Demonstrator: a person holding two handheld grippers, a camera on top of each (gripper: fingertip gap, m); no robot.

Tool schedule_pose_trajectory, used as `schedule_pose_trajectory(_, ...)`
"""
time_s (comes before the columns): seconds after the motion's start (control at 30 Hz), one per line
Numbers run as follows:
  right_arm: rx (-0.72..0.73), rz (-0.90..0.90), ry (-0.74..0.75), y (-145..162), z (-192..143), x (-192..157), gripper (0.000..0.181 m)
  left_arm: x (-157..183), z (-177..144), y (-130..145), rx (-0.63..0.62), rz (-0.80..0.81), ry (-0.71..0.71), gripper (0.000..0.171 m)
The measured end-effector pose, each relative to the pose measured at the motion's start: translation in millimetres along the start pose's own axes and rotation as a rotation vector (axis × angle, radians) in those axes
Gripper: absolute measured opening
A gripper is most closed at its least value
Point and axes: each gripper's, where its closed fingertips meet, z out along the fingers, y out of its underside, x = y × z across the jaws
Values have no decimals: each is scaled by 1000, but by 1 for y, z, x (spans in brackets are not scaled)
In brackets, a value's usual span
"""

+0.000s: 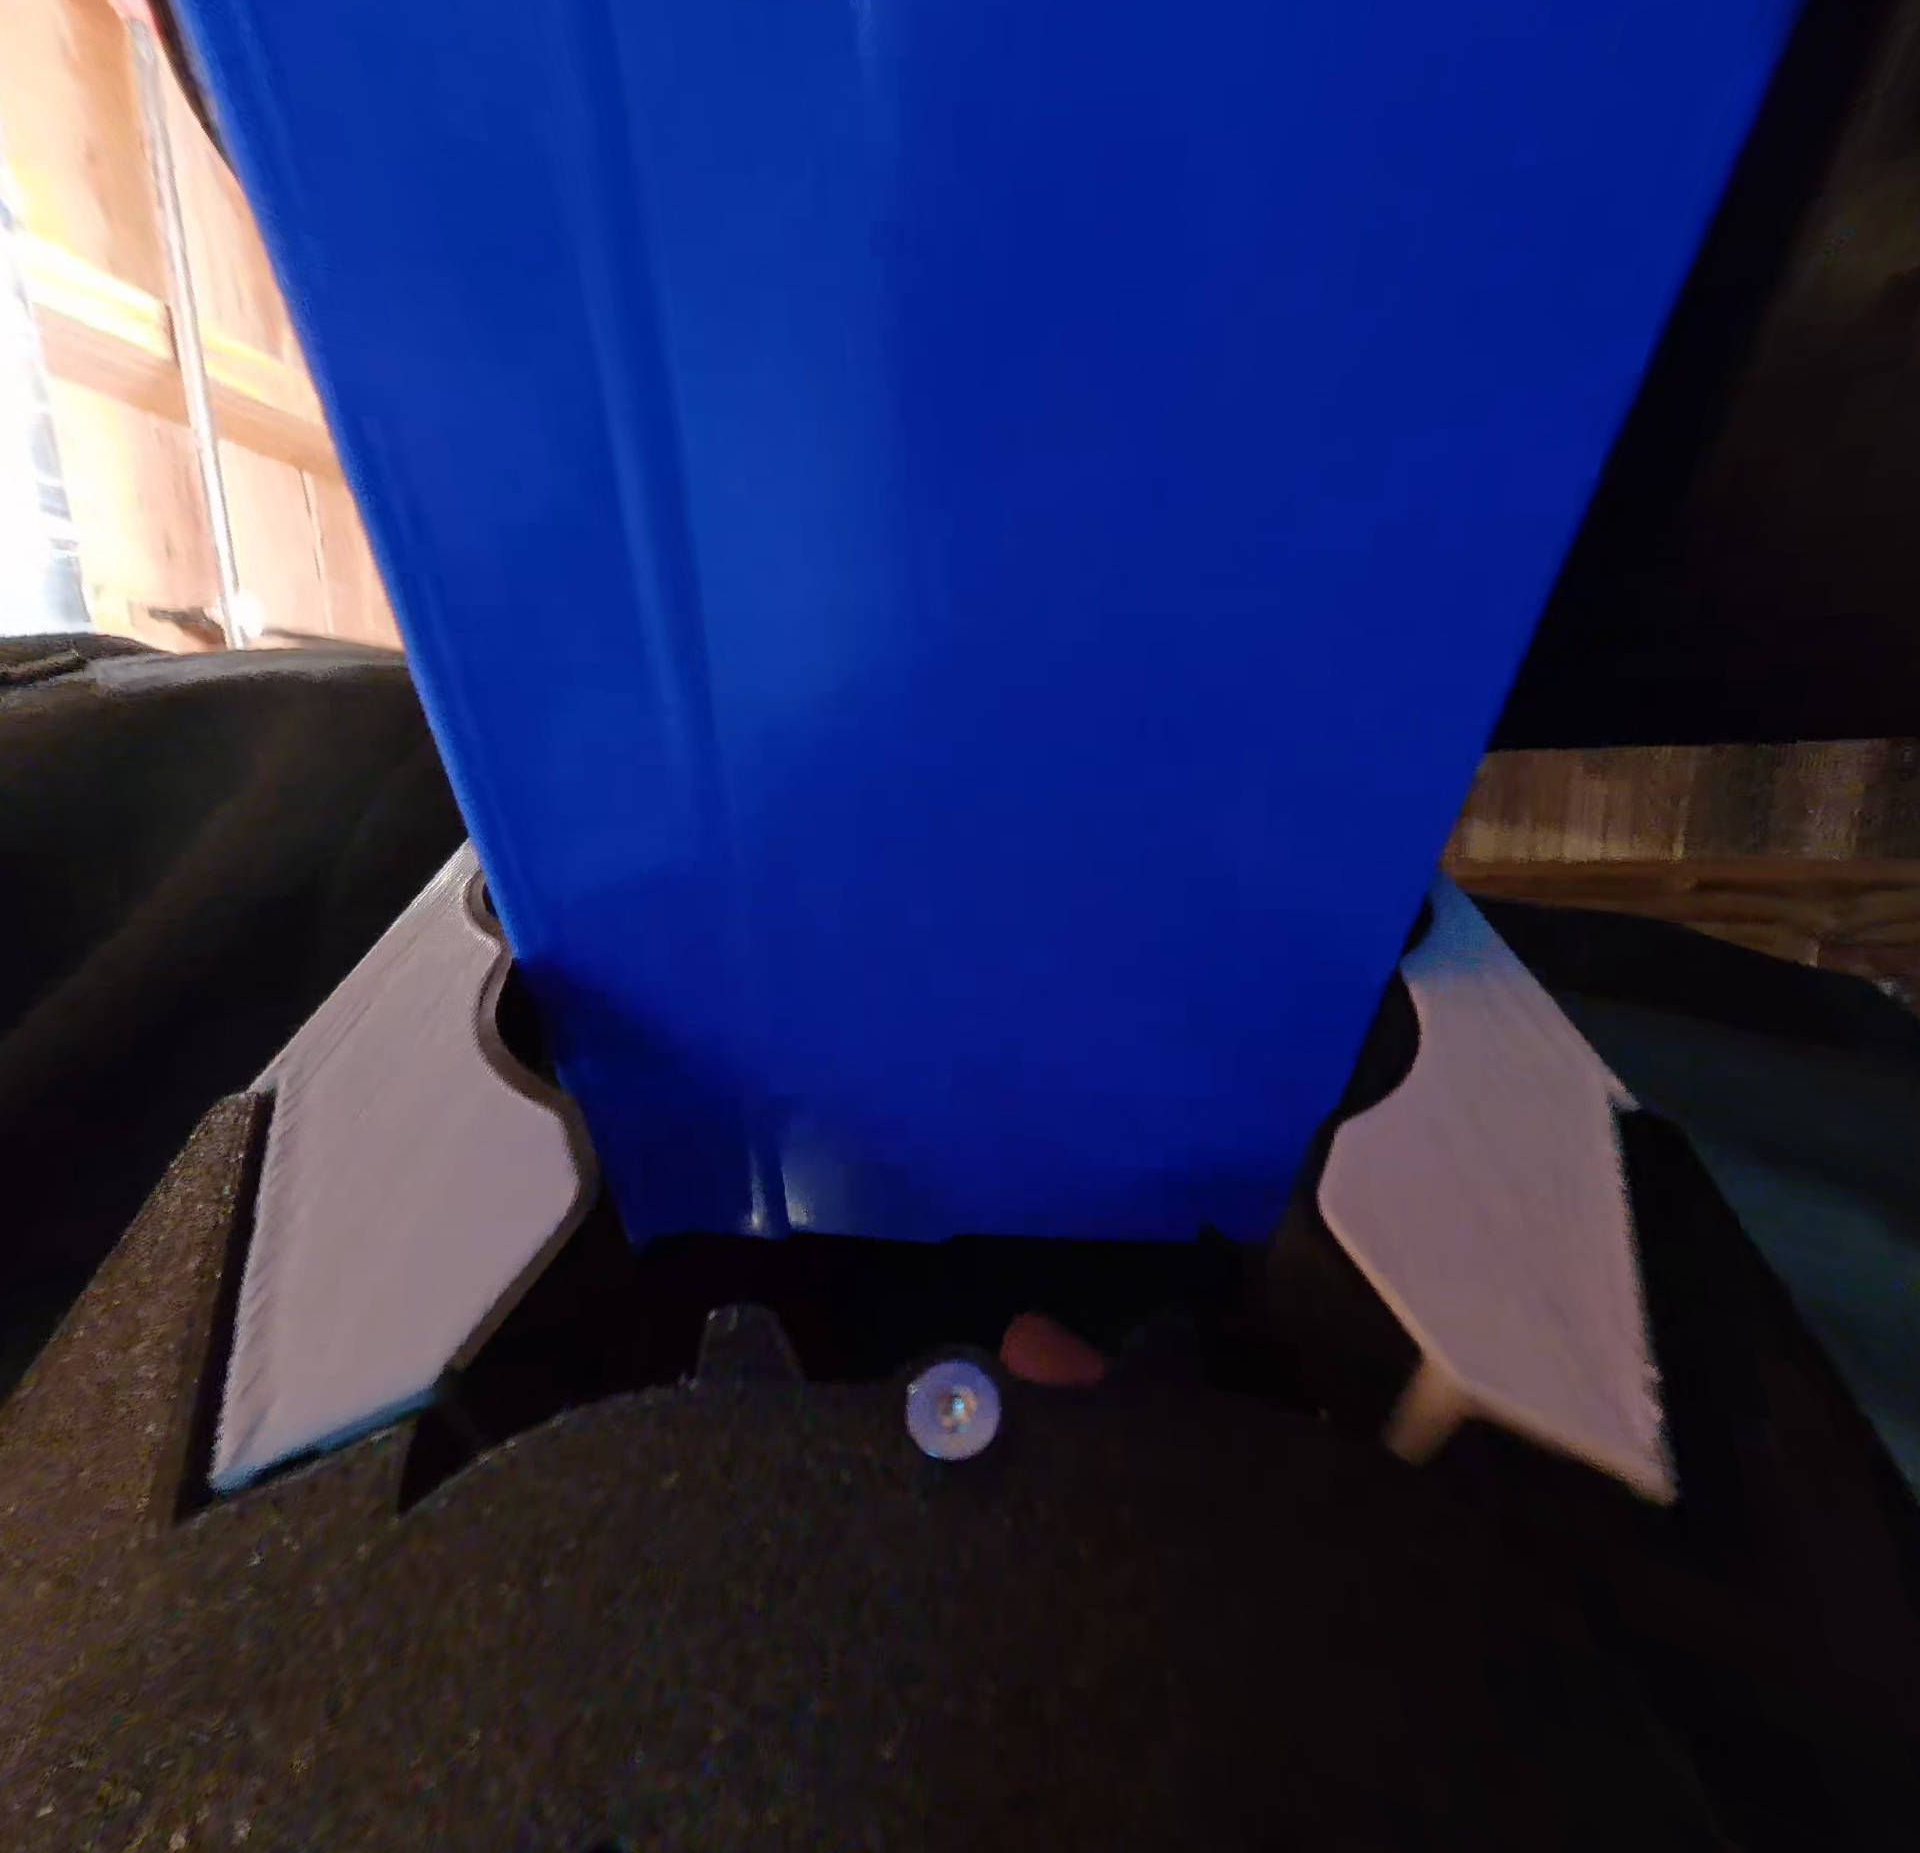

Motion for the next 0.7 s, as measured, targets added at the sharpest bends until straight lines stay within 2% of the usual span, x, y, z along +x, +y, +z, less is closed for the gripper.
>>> schedule_pose_trajectory(0.13,41,-8,5,4,2,-2,154,4,0,-2,8,6,16,1)
schedule_pose_trajectory(0.47,-24,-112,137,19,8,-28,155,18,-8,-1,59,-9,94,1)
schedule_pose_trajectory(0.6,-11,-157,164,13,7,-39,155,21,-9,-4,94,5,109,1)
schedule_pose_trajectory(0.63,1,-164,124,9,7,-49,142,23,-10,-8,118,2,121,1)
schedule_pose_trajectory(0.67,33,-170,82,1,9,-63,138,26,-12,-13,146,-8,139,0)
schedule_pose_trajectory(0.7,23,-186,102,-3,13,-69,138,29,-14,-16,164,-11,153,0)
